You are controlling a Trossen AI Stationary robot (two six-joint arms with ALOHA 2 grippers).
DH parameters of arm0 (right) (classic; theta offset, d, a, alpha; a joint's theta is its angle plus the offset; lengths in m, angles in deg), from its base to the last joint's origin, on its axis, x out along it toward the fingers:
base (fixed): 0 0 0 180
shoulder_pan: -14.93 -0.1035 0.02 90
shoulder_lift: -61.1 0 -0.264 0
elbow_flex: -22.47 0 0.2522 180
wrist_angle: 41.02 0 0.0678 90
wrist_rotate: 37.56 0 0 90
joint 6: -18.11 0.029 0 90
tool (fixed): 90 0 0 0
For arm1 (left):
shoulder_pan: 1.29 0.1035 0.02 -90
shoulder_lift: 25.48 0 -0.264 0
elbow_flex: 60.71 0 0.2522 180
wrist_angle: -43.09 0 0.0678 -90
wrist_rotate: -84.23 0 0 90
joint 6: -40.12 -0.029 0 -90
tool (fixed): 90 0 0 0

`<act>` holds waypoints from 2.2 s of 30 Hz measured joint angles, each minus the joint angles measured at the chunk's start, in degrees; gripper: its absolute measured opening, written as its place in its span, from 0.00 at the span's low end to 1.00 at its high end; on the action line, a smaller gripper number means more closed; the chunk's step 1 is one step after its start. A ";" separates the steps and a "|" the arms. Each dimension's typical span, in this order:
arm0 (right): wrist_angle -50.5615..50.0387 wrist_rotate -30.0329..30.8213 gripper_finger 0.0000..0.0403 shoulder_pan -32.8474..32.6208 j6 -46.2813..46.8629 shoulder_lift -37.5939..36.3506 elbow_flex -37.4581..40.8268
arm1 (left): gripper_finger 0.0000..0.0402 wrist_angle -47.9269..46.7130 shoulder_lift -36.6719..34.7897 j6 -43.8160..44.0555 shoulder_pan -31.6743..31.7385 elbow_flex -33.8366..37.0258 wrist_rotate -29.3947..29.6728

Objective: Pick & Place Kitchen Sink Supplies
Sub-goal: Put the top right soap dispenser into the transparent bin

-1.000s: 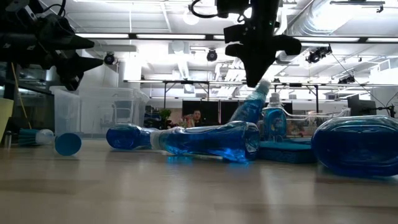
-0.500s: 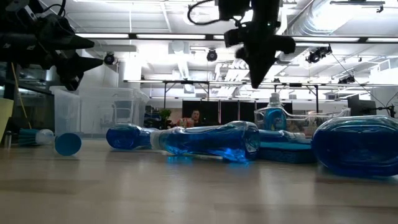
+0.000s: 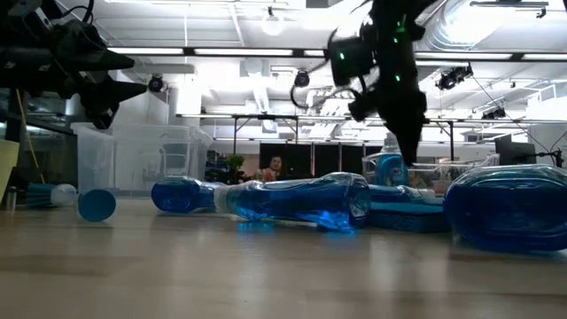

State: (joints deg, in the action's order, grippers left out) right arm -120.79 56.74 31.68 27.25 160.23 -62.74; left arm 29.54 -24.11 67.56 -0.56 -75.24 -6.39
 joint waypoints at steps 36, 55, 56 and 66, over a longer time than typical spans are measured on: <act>23.99 2.61 0.65 -1.60 -37.79 -9.11 11.20 | 0.49 -0.06 0.00 -2.17 0.00 0.00 0.13; 25.60 13.90 0.71 -10.74 -30.55 -3.09 11.20 | 0.49 -0.07 0.00 -2.29 0.00 0.00 0.06; 25.77 15.89 0.72 -11.47 -30.06 -2.39 11.20 | 0.49 -0.07 0.00 -2.29 0.00 0.00 0.06; 28.50 22.32 0.72 -15.99 -23.98 2.37 11.20 | 0.49 -0.07 0.00 -2.29 0.02 0.00 -0.05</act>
State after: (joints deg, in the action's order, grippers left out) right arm -92.30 79.06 15.69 3.27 162.60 -51.54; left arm 29.47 -24.11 65.27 -0.53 -75.24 -6.44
